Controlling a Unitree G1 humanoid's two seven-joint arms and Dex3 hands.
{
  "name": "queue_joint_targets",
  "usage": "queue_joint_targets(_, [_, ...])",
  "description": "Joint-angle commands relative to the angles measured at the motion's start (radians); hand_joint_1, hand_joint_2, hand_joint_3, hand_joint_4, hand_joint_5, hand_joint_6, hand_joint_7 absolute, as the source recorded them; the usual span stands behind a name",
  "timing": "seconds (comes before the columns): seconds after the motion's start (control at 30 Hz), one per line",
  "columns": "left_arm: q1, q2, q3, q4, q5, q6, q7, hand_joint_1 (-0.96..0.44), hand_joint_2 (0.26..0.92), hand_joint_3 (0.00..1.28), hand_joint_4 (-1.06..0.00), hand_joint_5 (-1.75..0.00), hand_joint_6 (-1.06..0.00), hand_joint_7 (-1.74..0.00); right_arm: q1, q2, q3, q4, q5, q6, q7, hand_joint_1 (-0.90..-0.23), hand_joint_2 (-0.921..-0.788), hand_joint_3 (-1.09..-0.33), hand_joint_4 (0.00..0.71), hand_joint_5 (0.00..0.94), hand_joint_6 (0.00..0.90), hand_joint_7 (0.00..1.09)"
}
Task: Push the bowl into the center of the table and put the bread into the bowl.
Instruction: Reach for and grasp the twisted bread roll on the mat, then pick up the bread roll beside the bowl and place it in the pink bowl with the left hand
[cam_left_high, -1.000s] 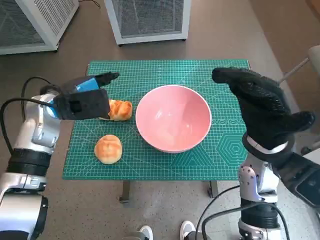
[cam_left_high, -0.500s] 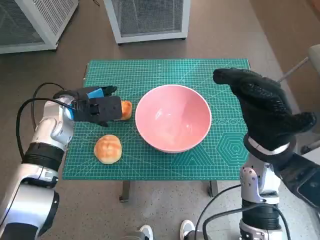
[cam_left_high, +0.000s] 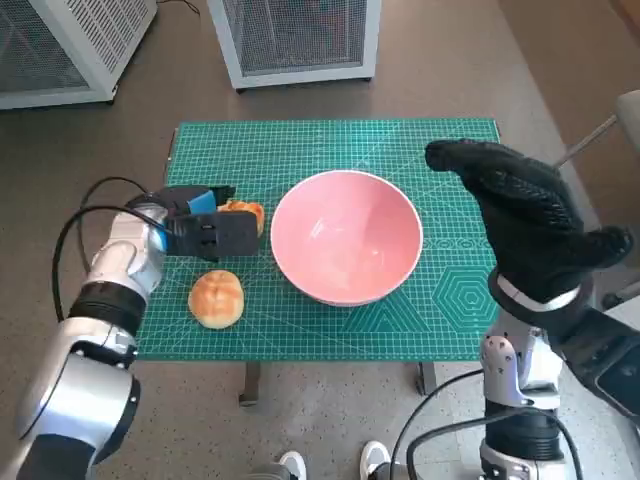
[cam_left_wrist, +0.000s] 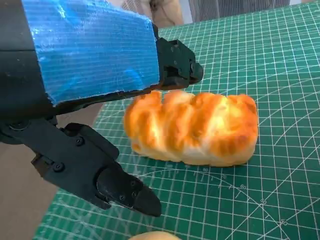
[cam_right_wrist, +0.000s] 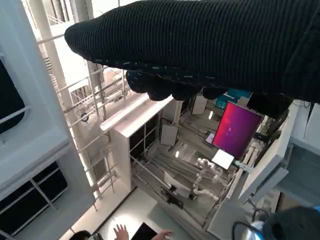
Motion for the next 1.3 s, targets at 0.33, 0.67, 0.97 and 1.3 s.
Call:
queue_joint_targets(0.33, [0.027, 0.004, -0.059, 0.060, 0.055, -0.150, 0.274, -0.19, 0.911, 0.10, -0.72, -0.31, -0.59, -0.82, 0.032, 0.001, -0.004, -0.007, 0.011, 0.009, 0.010, -0.471, -0.921, -0.352, 0.251, 0.000, 0.191, 0.32])
queue_joint_targets(0.67, [0.015, 0.024, -0.051, 0.078, 0.044, -0.205, 0.304, 0.00, 0.920, 0.10, -0.66, -1.19, -0.60, -1.17, 0.035, 0.013, -0.005, -0.001, 0.025, 0.006, 0.015, -0.428, -0.921, -0.358, 0.249, 0.000, 0.188, 0.33])
queue_joint_targets(0.97, [-0.017, 0.060, -0.013, 0.041, 0.014, -0.218, 0.287, 0.00, 0.921, 0.09, -0.63, -1.18, -0.63, -1.20, 0.037, 0.025, -0.004, 0.000, 0.024, 0.007, 0.010, -0.403, -0.921, -0.364, 0.246, 0.000, 0.184, 0.34])
queue_joint_targets(1.3, [-0.017, 0.131, 0.070, -0.081, -0.048, -0.279, 0.278, 0.00, 0.921, 0.08, -0.66, -1.18, -0.62, -1.19, 0.032, 0.029, -0.009, 0.017, 0.023, 0.000, 0.017, -0.395, -0.921, -0.384, 0.245, 0.000, 0.181, 0.34])
